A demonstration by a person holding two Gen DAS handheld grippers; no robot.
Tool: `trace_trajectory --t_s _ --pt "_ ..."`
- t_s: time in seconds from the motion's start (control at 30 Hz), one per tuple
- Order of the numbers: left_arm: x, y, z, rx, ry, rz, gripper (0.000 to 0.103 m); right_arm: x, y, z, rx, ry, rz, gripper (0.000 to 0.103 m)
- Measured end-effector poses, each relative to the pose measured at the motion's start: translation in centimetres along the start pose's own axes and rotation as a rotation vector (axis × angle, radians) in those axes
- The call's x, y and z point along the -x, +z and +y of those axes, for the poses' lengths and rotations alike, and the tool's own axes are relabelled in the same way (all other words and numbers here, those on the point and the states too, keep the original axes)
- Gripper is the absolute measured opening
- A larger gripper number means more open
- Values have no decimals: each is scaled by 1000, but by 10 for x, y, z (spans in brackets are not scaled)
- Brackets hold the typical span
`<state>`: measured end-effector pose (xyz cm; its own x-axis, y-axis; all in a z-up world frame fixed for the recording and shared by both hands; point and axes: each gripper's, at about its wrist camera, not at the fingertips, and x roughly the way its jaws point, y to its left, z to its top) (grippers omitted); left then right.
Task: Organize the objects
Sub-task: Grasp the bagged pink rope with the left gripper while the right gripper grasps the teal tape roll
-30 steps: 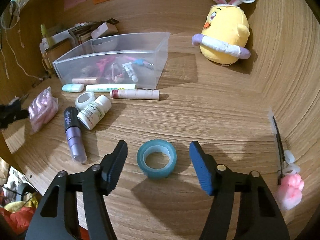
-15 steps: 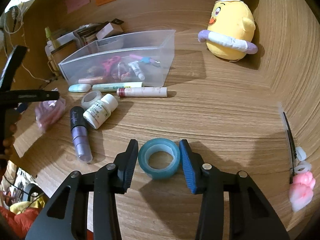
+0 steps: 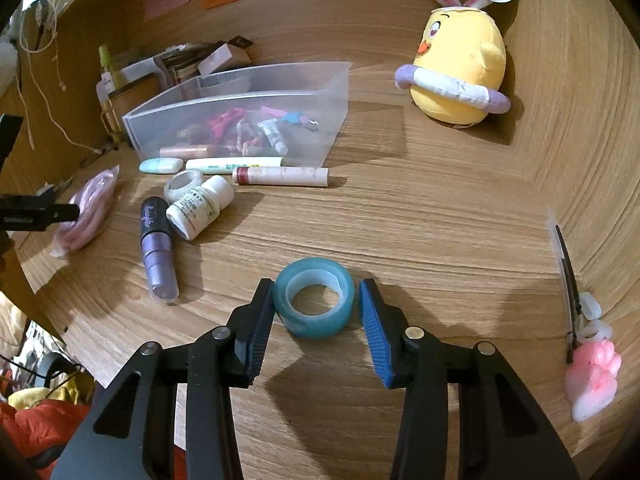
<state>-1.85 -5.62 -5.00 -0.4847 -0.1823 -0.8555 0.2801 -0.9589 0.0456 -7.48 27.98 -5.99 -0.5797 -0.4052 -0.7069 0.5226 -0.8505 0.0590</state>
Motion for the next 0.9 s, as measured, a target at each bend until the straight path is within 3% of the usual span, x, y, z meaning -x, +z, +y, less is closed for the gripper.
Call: trace_trajectory --t_s 0.13,0.27,0.33,0.37,0.5,0.67,0.9 --pt "-1 12 -1 73 -80 9 99 1 4 3 -1 4 -9 37" --pt "-27 22 -7 137 -150 90 99 3 10 6 -1 13 -27 37" --pt "-39 22 -11 137 -130 106 99 5 14 8 1 16 -38 37" --pt "-39 21 -14 118 -86 78 99 5 16 9 2 21 -45 37" --pt "-40 17 -19 82 -52 32 98 7 28 17 14 41 -71 37" --pt "-28 7 -23 15 -53 -26 60 6 48 32 47 57 -100 33" --pt "-12 -9 -24 -13 -99 -65 56 -2 72 46 69 73 -114 29"
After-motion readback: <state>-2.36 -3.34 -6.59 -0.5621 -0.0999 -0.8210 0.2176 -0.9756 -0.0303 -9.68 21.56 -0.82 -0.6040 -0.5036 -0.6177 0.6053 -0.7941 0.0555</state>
